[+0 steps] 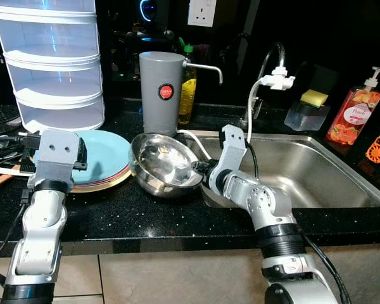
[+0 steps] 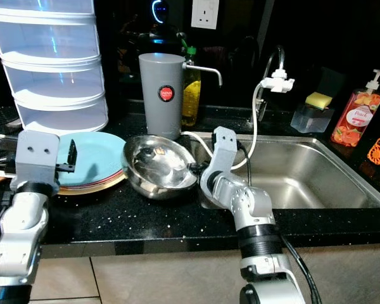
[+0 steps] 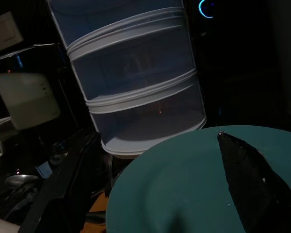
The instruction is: Kitchen organization
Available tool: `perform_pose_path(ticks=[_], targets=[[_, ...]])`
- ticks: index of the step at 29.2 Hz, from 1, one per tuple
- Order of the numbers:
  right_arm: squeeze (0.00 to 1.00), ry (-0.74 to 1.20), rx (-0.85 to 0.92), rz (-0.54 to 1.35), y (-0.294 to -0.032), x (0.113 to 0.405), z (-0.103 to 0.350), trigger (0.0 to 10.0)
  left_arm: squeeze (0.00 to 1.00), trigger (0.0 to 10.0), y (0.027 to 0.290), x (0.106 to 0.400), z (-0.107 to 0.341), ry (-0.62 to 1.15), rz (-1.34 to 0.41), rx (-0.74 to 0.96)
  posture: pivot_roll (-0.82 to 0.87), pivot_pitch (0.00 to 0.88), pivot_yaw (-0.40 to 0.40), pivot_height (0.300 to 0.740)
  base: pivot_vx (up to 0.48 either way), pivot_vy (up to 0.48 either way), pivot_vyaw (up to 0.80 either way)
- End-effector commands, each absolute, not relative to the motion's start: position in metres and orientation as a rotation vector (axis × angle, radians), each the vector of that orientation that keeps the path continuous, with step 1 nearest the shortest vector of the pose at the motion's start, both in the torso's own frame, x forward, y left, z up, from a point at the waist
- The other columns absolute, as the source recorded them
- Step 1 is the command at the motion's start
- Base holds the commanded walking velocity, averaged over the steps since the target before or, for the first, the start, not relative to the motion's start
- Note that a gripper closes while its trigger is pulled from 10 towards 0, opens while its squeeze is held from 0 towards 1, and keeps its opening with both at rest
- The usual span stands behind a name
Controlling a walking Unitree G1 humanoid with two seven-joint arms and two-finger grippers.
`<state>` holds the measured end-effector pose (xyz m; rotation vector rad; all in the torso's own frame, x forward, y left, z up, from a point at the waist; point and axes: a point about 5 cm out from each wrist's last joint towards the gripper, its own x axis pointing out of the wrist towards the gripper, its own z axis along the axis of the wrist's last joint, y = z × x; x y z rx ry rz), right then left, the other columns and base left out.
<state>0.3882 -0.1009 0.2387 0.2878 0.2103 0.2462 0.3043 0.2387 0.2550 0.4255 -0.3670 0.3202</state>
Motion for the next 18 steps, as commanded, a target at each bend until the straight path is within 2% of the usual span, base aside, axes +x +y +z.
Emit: perform_pose_path(ticks=[1,3,10,15,18], targets=[[0.00,0.183,0.293,0.176,-0.113,0.392,0.240,10.0,0.00,10.0,0.233,0.304,0.251,-0.356,0.310,0.422,0.13,0.065,-0.126,0.740,0.000,0.000,0.00],[0.00,0.115,0.297,0.056,-0.133,0.403,0.248,10.0,0.00,10.0,0.231,0.303,0.251,-0.357,0.303,0.422,0.14,0.070,-0.126,0.740,0.000,0.000,0.00],[0.00,0.054,0.276,-0.020,-0.145,0.409,0.254,10.0,0.00,10.0,0.228,0.302,0.252,-0.358,0.297,0.424,0.16,0.081,-0.128,0.740,0.000,0.000,0.00],[0.00,0.018,0.309,-0.168,-0.173,0.416,0.253,10.0,0.00,10.0,0.224,0.295,0.253,-0.355,0.282,0.424,0.18,0.111,-0.134,0.740,0.000,0.000,0.00],[0.00,-0.003,0.267,-0.230,-0.184,0.417,0.253,10.0,0.00,10.0,0.223,0.291,0.252,-0.346,0.277,0.425,0.19,0.123,-0.133,0.740,0.000,0.000,0.00]])
